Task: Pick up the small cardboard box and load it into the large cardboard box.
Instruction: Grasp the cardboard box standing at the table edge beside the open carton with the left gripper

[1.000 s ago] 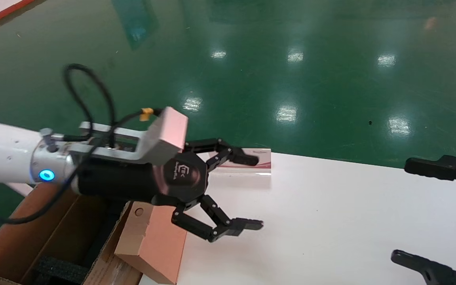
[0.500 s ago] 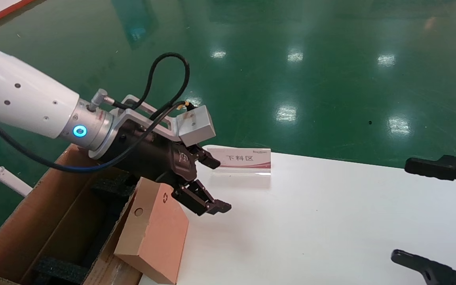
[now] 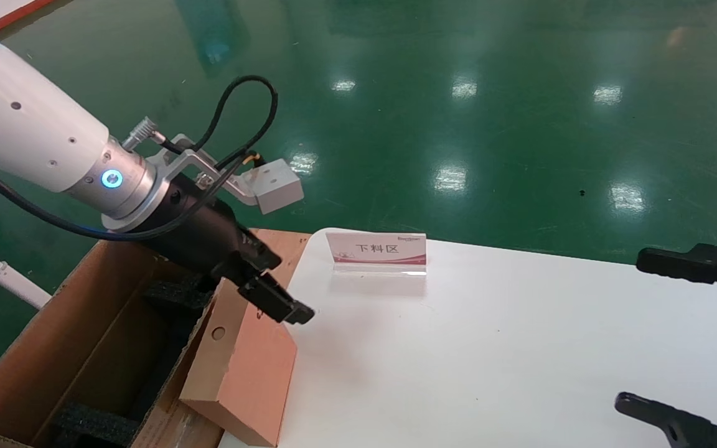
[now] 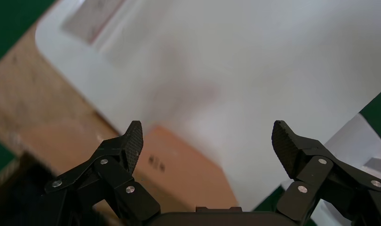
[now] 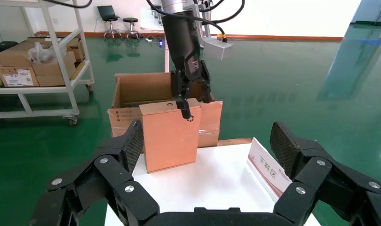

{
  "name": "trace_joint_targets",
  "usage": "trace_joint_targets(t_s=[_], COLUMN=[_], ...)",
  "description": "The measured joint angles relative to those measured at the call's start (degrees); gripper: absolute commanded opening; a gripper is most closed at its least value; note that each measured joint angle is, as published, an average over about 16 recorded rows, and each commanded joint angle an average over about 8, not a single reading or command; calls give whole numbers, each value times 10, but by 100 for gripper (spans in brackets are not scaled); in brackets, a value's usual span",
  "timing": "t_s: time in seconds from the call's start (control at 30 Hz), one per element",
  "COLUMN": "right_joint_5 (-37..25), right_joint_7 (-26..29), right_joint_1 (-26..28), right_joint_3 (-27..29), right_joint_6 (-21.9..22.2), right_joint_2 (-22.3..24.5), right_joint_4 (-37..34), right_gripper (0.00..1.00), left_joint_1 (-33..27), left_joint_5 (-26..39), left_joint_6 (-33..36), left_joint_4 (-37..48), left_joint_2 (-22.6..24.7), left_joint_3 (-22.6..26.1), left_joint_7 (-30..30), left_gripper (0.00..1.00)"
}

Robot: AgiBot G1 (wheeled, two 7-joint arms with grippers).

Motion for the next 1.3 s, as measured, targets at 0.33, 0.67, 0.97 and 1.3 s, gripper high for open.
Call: trace_joint_targets(t_s=[0.33,0.67,0.97,1.3], right_joint_5=[0,1,1,1], right_joint_7=[0,0,-1,-1], right_joint_1=[0,0,0,0], right_joint_3=[0,-1,-1,-2], right_joint_6=[0,0,1,1], right_joint_2=[0,0,0,1], right_joint_4=[0,0,0,0], right_gripper=[100,100,100,100], left_joint_1=[-124,-206,-231,-239], left_joint_5=[-12,-66,-103,-125], left_joint_6=[1,-8,-29,-46], left_joint_4=[-1,0,0,0], left_joint_2=[46,99,114,102], left_joint_3=[214,397,471,485], left_joint_7=[-115,-213,-250,-249], left_gripper=[100,100,100,100])
